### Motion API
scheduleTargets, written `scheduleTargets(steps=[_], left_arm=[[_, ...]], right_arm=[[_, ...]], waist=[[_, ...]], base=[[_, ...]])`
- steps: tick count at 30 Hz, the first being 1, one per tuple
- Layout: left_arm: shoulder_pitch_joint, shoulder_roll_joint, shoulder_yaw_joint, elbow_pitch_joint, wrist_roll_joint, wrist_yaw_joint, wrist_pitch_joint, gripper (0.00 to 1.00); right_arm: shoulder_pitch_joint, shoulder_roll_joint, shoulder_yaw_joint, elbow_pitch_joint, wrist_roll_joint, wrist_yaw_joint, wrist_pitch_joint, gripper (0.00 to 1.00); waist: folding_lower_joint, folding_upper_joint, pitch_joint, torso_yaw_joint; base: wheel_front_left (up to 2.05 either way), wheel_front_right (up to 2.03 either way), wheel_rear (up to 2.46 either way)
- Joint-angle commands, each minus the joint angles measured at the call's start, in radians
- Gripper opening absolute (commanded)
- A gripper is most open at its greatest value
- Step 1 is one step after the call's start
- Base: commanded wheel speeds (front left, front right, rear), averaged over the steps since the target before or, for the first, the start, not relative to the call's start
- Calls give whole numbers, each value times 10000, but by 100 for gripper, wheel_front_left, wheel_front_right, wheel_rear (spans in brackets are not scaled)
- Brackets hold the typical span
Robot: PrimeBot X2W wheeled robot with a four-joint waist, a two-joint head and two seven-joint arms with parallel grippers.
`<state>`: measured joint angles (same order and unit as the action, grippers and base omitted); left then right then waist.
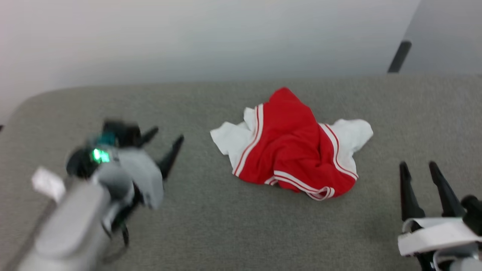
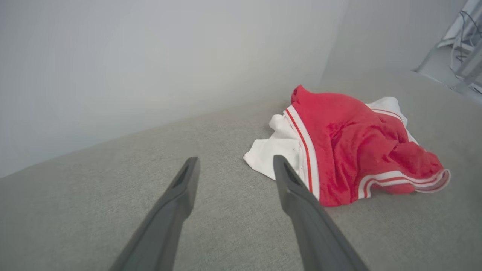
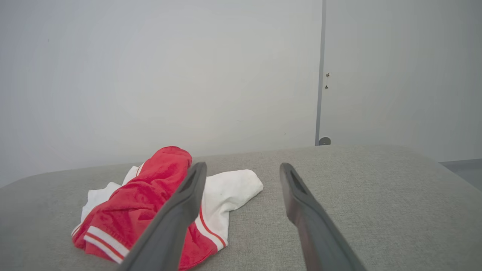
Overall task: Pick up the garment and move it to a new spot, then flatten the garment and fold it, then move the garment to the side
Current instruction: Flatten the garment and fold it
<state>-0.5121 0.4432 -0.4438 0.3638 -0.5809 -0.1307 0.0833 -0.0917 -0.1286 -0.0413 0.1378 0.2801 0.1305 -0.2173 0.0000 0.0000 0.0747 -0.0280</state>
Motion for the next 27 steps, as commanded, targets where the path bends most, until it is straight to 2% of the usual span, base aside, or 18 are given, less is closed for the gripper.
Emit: scheduleTargets(steps=[1,7,12,15,18,20,27], left_arm=[[-903,351,-638,302,-816,15,689,100],[-3431,1197,-2639,1304,-3216,10,3032,100],[-4772,1501,-3813,2009,-4604,9,4534,100],[-5327,1496,-4153,2259,-5429,8,5152,100],[-5631,1470,-4307,2383,-5807,8,5319,100],[-5996,1659,-4794,2600,-5707,8,5228,100],[-6339,1678,-6004,3223,-5783,9,5153,100]], right_arm=[[-318,60,115,53,-17,5,-114,100],[-961,301,275,339,38,5,-333,100],[-1272,483,404,540,104,5,-452,100],[-1448,566,463,620,115,5,-475,100],[-1539,607,444,572,103,5,-479,100],[-1671,672,481,476,98,5,-483,100],[-1896,748,607,403,74,5,-486,100]], waist=[[0,0,979,-651],[0,0,2046,-1391],[0,0,2688,-1878],[0,0,2964,-2049],[0,0,3099,-2103],[0,0,3303,-2182],[0,0,3574,-2177]], base=[[0,0,0],[0,0,0],[0,0,0],[0,0,0],[0,0,0],[0,0,0],[0,0,0]])
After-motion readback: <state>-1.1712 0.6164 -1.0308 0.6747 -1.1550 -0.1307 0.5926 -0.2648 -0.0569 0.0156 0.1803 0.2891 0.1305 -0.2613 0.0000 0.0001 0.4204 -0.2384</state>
